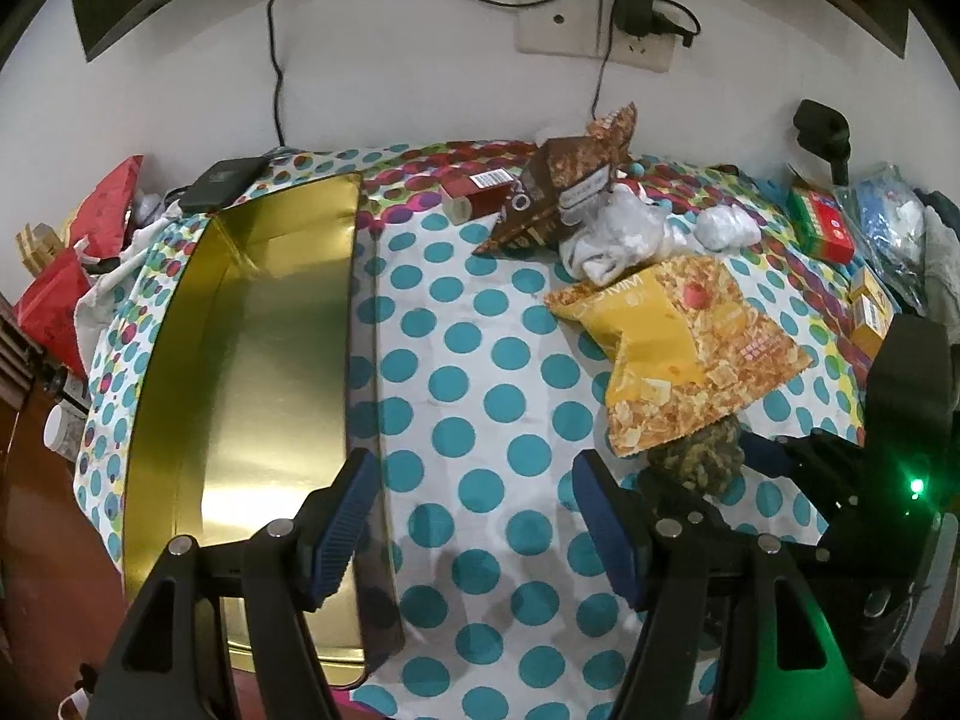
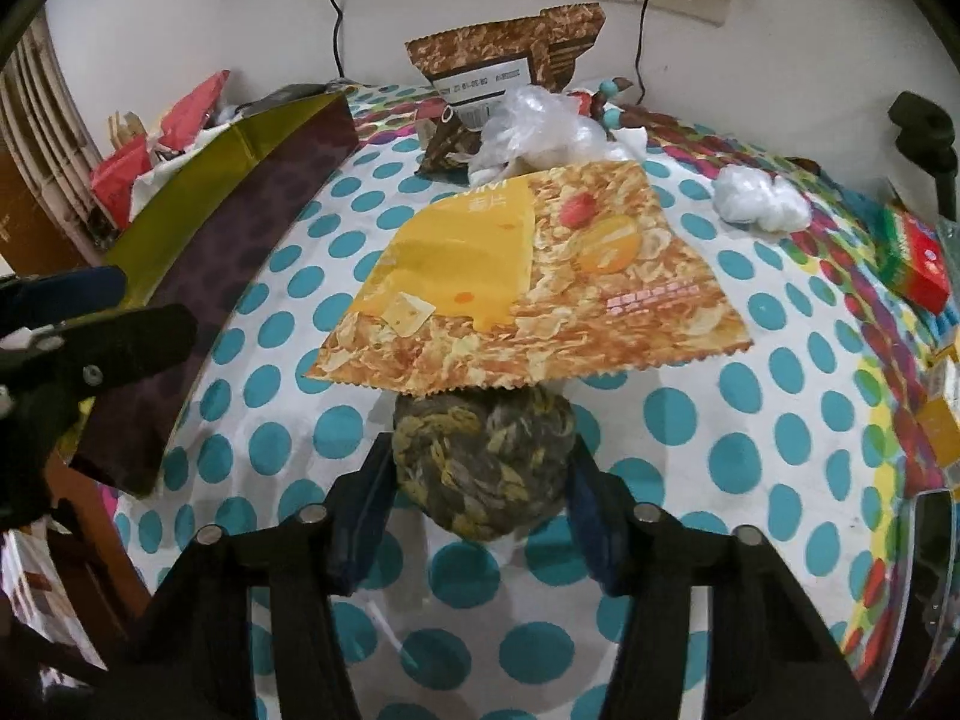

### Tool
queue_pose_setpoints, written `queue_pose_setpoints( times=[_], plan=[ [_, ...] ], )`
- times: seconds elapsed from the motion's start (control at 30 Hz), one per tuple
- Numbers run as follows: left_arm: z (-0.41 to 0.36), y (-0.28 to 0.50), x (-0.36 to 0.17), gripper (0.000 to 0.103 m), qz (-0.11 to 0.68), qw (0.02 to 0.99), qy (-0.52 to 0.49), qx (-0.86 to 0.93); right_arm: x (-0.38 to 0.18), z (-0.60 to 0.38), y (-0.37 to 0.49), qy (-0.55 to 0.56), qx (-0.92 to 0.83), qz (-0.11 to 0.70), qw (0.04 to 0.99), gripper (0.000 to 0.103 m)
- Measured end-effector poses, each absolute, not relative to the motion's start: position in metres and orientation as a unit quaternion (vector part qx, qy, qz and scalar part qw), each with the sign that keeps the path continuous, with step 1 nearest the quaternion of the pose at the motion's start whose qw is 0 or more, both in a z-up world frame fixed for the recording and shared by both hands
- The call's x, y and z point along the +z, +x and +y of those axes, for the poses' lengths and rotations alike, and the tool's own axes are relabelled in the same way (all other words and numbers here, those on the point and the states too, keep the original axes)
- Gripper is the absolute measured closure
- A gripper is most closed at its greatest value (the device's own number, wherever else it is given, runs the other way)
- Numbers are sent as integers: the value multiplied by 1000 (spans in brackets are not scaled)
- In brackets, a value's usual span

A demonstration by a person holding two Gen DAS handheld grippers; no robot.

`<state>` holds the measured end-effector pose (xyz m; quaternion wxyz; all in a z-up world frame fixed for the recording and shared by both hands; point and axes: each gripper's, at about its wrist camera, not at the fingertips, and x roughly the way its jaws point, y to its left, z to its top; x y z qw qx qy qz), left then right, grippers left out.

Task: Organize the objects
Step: 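Reach the right gripper to the braided rope ball and grasp it, then grasp the yellow snack bag with the left gripper while right holds the ball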

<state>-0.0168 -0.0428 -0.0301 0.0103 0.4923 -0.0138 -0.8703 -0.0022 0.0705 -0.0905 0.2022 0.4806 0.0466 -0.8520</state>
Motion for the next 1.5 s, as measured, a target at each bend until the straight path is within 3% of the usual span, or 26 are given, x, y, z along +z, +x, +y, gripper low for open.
queue_pose_setpoints(
  times=[0.5, 0.7, 1.17, 1.5],
  plan=[
    [-1, -15, -50, 34, -32, -44, 501, -864, -86, 121, 9, 458, -871, 14, 176, 53],
    [28, 0, -54, 34, -81, -75, 472, -874, -82, 148, 21, 444, -883, 1, 152, 53],
    [94, 1, -79, 34, -226, -50, 392, -890, -84, 193, 25, 452, -881, -37, 137, 53],
    [99, -37, -90, 32, -266, -40, 369, -890, -87, 204, 22, 455, -879, -48, 138, 53]
  ],
)
